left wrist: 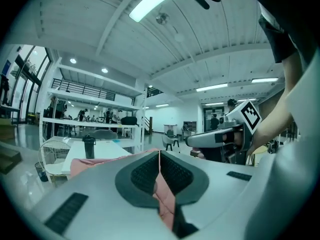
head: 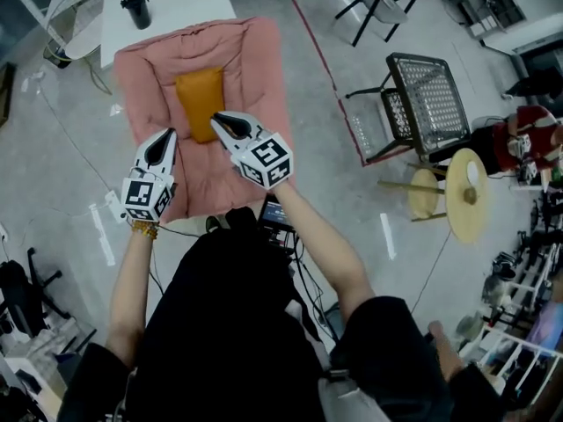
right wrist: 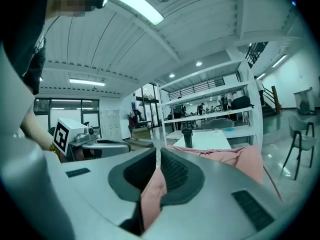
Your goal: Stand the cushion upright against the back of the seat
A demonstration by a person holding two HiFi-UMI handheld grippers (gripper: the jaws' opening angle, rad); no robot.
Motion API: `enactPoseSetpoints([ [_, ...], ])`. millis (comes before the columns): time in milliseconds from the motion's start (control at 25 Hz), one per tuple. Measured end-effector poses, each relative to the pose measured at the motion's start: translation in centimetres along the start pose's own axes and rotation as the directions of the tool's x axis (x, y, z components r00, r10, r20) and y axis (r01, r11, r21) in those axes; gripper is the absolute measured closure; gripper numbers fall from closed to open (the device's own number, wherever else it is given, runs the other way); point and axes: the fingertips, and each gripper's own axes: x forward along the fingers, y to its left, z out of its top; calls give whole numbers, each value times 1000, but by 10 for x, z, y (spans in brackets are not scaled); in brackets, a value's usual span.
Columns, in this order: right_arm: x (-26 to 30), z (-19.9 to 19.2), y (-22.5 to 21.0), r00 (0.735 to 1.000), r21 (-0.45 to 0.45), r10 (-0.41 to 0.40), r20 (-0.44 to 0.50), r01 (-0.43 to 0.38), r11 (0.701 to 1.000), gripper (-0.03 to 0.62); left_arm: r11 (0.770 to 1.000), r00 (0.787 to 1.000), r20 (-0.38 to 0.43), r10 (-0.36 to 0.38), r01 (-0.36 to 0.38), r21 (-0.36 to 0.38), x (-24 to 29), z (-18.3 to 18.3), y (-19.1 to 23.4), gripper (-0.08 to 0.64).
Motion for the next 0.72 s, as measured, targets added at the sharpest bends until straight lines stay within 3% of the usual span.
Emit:
enactPoseSetpoints([
  [200, -19, 14, 43, 1000, -15, -11, 15, 12, 1000, 554, 999, 999, 33, -30, 29, 19, -38, 13, -15, 541],
  [440, -62, 22, 82, 999, -102, -5, 36, 8, 995, 554, 997, 995, 78, -59, 55, 57, -75, 24, -54, 541],
  [720, -97, 20, 88, 998, -130, 7, 70, 3, 992, 552, 999, 997, 78, 10, -14, 43, -94, 24, -81, 541],
])
